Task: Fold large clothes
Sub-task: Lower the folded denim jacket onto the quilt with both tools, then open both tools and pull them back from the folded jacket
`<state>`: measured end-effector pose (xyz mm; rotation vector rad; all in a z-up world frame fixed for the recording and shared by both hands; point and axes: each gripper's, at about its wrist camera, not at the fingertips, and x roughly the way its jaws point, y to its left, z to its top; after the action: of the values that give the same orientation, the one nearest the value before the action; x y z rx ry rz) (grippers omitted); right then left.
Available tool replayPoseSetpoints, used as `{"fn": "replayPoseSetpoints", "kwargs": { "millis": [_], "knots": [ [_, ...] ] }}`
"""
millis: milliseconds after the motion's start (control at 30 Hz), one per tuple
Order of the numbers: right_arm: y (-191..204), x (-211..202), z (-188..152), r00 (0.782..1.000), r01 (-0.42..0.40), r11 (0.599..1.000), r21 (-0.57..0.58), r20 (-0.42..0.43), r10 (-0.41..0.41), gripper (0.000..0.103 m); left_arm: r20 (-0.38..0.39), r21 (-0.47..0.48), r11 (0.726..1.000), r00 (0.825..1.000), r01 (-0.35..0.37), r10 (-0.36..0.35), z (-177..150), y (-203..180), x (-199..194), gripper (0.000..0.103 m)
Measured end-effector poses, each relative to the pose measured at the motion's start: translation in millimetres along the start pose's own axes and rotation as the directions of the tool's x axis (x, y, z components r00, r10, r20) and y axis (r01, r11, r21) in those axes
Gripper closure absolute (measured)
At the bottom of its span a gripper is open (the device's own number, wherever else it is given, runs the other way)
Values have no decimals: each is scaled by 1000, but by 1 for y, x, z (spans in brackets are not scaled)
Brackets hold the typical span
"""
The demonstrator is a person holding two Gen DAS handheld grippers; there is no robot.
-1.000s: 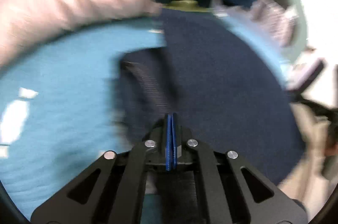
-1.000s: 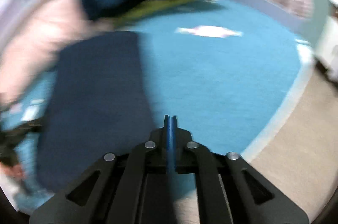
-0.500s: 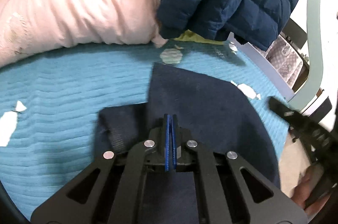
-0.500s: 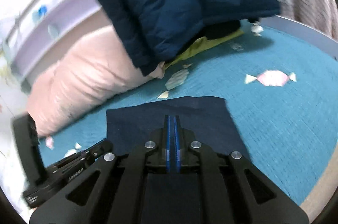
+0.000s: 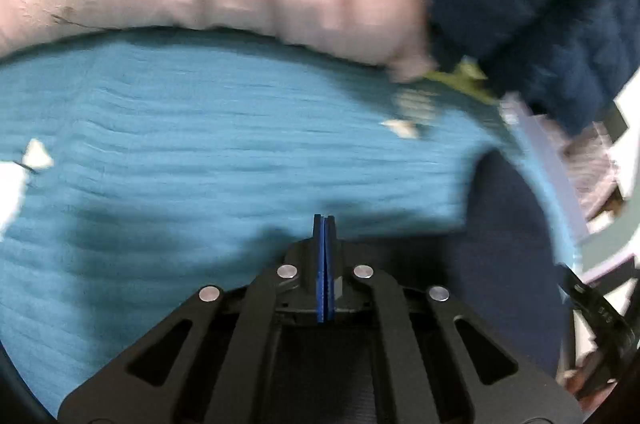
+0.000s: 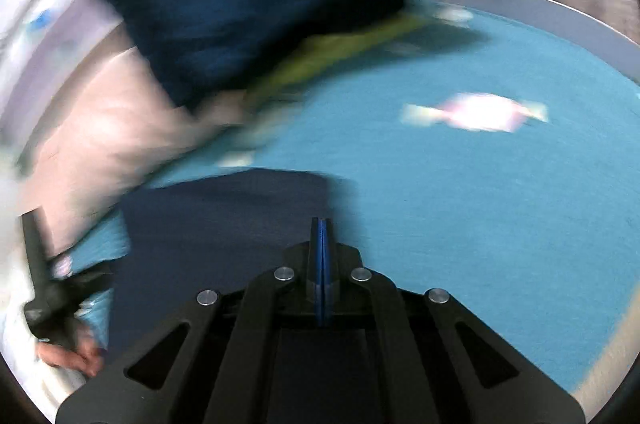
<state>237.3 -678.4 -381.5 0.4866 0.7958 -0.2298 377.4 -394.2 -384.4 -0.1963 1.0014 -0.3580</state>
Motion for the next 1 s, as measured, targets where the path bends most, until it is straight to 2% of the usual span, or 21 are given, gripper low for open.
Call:
{"fn": "replayPoseSetpoints", "kwargs": {
  "millis": [33, 133, 200, 300, 367, 467, 567, 667, 733, 800, 833, 900, 1000],
  "knots": [
    [-24, 0, -2, 997, 72, 996, 47, -40, -70, 97, 8, 30, 997, 997, -72, 72, 2, 8, -3, 100],
    [-72, -20, -15, 989, 142, 978, 151, -64, -134, 97, 17, 28, 996, 997, -81, 81, 3, 30, -20, 100],
    [-79, -42, -23, 989, 146, 973, 180, -38, -142, 97, 45, 70, 992, 994, -106, 103, -1, 31, -36, 100],
    [-65, -71, -35, 996, 77, 977, 198, 20, -83, 97, 49, 131, 989, 997, -72, 66, -16, 16, -59, 99],
    [-32, -89, -43, 999, 26, 990, 136, 40, -32, 97, 37, 169, 986, 999, -2, -4, -29, -5, -73, 99],
    [19, -107, -55, 998, -42, 999, 18, 51, 41, 97, 2, 240, 966, 995, 100, -103, -55, -42, -93, 99],
    [69, -110, -70, 990, -142, 987, -70, 12, 143, 97, -47, 327, 933, 989, 149, -141, -81, -79, -102, 99],
    [98, -101, -87, 992, -120, 978, -169, -54, 112, 97, -99, 372, 911, 984, 177, -151, -101, -92, -104, 99],
    [101, -93, -103, 987, -125, 975, -183, -127, 103, 97, -174, 365, 904, 970, 224, -170, -114, -90, -96, 99],
    [91, -89, -121, 981, -102, 981, -166, -183, 71, 99, -195, 408, 888, 971, 209, -139, -125, -84, -89, 100],
    [86, -90, -125, 980, -99, 983, -157, -187, 69, 103, -196, 435, 876, 971, 208, -134, -130, -81, -89, 100],
    [73, -99, -134, 977, -108, 986, -125, -194, 83, 103, -194, 464, 862, 973, 204, -126, -137, -76, -93, 100],
    [43, -117, -144, 978, -48, 996, -79, -208, 31, 103, -203, 480, 854, 973, 199, -113, -148, -60, -101, 101]
  ]
}}
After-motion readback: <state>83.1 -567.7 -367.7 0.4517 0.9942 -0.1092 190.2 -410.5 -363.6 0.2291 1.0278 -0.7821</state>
